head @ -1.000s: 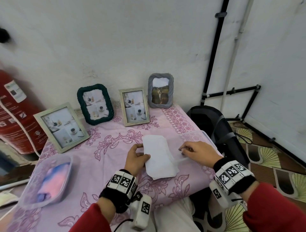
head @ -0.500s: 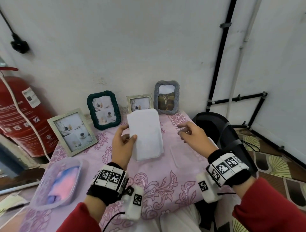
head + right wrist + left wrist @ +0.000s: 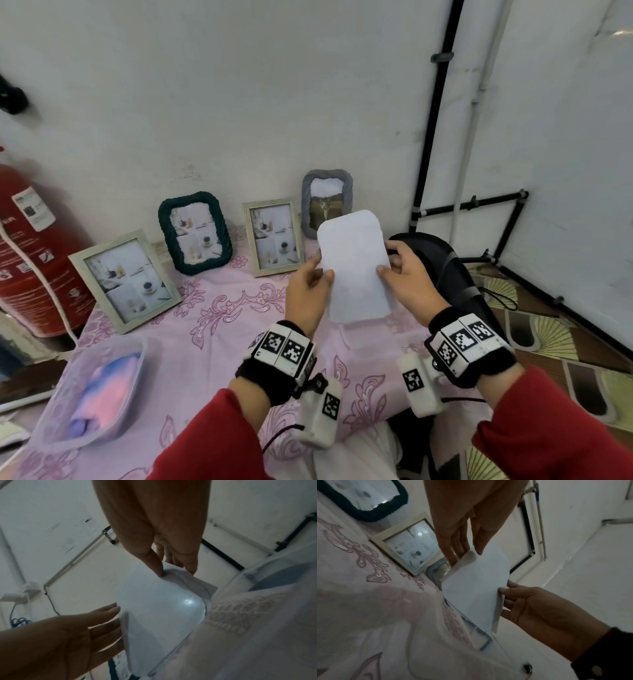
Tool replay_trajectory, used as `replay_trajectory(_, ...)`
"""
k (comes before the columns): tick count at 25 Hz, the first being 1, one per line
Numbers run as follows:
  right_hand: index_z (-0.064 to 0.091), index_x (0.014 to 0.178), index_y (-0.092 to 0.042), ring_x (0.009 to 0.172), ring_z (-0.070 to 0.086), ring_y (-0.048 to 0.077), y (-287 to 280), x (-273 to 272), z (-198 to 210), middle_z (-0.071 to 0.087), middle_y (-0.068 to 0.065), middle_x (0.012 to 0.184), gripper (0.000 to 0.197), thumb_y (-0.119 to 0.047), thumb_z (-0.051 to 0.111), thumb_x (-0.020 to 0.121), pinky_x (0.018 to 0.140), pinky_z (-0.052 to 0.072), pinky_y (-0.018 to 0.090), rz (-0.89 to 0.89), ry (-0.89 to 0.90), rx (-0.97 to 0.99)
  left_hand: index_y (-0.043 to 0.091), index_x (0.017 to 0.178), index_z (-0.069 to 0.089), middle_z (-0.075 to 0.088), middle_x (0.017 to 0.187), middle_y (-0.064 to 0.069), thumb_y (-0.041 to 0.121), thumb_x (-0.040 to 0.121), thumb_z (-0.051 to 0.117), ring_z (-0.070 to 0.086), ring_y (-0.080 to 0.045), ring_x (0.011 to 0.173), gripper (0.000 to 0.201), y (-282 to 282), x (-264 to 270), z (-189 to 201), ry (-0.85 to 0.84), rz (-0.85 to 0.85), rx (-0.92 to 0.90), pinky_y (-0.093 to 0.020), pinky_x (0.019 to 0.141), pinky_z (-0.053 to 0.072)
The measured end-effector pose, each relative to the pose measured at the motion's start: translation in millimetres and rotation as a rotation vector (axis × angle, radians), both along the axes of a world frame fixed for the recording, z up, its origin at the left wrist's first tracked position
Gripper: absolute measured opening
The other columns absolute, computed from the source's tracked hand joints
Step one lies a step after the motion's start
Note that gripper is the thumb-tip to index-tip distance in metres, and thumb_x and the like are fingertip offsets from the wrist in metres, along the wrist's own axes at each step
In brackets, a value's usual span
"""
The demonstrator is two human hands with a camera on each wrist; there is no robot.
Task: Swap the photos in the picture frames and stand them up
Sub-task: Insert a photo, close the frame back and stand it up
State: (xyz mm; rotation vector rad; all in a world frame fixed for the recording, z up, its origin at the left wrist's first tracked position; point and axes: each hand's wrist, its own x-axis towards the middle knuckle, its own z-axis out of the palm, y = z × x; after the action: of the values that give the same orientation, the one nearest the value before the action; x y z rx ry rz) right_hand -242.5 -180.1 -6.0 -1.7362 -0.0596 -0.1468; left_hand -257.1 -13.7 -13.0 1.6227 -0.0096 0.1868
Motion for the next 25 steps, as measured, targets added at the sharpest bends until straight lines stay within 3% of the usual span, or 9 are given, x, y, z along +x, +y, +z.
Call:
replay_trajectory(2, 0.047, 0.125, -0.009, 0.099, 0.056, 0.023, -13, -1, -8, 0.059, 0.015, 0.109, 0.038, 0.005, 0.049, 0.089, 0.090, 0.046, 0.035, -0.040, -0.008, -0.043, 0.016, 0.135, 0.047, 0.064, 0.093, -0.004, 0.000, 0.092, 0.048, 0.063, -0.013, 0.087, 0.046, -10, 0, -6, 0.015, -0.088, 0.048, -0.031, 0.085, 0.055)
replay_trajectory(4, 0.049, 0.123, -0.010, 0.095, 0.054, 0.024, -24, -2, -17, 0.057, 0.014, 0.102, 0.037, 0.004, 0.051, 0.088, 0.089, 0.046, 0.037, -0.074, -0.014, -0.079, 0.019, 0.134, 0.046, 0.060, 0.087, 0.007, -0.002, 0.092, 0.045, 0.061, 0.008, 0.071, 0.048, -19, -1, -8, 0.023, -0.141, 0.065, -0.010, 0.066, 0.051)
replay_trajectory(6, 0.050, 0.123, -0.011, 0.091, 0.055, 0.024, -31, -3, -27, 0.057, 0.014, 0.098, 0.038, 0.003, 0.052, 0.088, 0.086, 0.047, 0.037, -0.103, -0.004, -0.103, 0.026, 0.133, 0.041, 0.055, 0.088, 0.008, -0.004, 0.092, 0.044, 0.059, 0.013, 0.065, 0.051, -28, -3, -11, 0.048, -0.171, 0.067, -0.004, 0.058, 0.046)
replay_trajectory(14, 0.048, 0.130, -0.007, 0.091, 0.055, 0.019, -40, -7, -44, 0.059, 0.013, 0.113, 0.042, 0.001, 0.047, 0.088, 0.081, 0.042, 0.026, -0.021, 0.158, -0.305, 0.012, 0.133, 0.045, 0.056, 0.105, -0.004, -0.022, 0.078, 0.035, 0.057, -0.013, 0.084, 0.065, -39, -11, -25, 0.155, -0.198, 0.029, -0.006, 0.055, 0.045)
replay_trajectory(17, 0.038, 0.139, -0.005, 0.098, 0.052, 0.020, -41, -8, -41, 0.056, 0.016, 0.121, 0.051, 0.002, 0.044, 0.088, 0.084, 0.040, 0.024, -0.024, 0.175, -0.356, 0.005, 0.127, 0.052, 0.062, 0.116, -0.011, -0.022, 0.078, 0.036, 0.059, -0.021, 0.099, 0.058, -39, -8, -28, 0.176, -0.173, 0.084, -0.014, 0.076, 0.052)
replay_trajectory(19, 0.038, 0.138, -0.004, 0.099, 0.051, 0.019, -41, -8, -40, 0.056, 0.017, 0.121, 0.051, 0.004, 0.043, 0.088, 0.076, 0.043, 0.018, -0.008, 0.194, -0.389, 0.003, 0.122, 0.057, 0.064, 0.118, -0.014, -0.016, 0.080, 0.040, 0.060, -0.024, 0.108, 0.049, -38, -7, -28, 0.150, -0.165, 0.197, -0.023, 0.089, 0.047)
replay_trajectory(21, 0.043, 0.135, -0.003, 0.095, 0.050, 0.017, -41, -9, -40, 0.057, 0.013, 0.114, 0.049, 0.006, 0.041, 0.087, 0.063, 0.040, 0.009, 0.008, 0.202, -0.393, 0.007, 0.120, 0.059, 0.062, 0.116, -0.014, -0.005, 0.083, 0.045, 0.054, -0.029, 0.111, 0.042, -37, -7, -27, 0.105, -0.124, 0.488, -0.025, 0.088, 0.039)
replay_trajectory(23, 0.045, 0.133, -0.003, 0.094, 0.051, 0.016, -42, -10, -40, 0.056, 0.008, 0.106, 0.048, 0.007, 0.041, 0.086, 0.063, 0.038, 0.009, 0.010, 0.206, -0.389, 0.017, 0.124, 0.055, 0.051, 0.121, -0.008, 0.008, 0.083, 0.049, 0.039, -0.029, 0.116, 0.043, -33, -8, -29, 0.131, -0.051, 0.826, -0.031, 0.088, 0.027)
replay_trajectory(25, 0.045, 0.133, -0.003, 0.093, 0.051, 0.017, -42, -9, -40, 0.056, 0.008, 0.103, 0.048, 0.006, 0.042, 0.086, 0.067, 0.042, 0.016, 0.016, 0.209, -0.398, 0.025, 0.129, 0.050, 0.040, 0.129, -0.004, 0.014, 0.082, 0.051, 0.028, -0.027, 0.122, 0.048, -31, -11, -29, 0.180, -0.035, 0.920, -0.037, 0.093, 0.022)
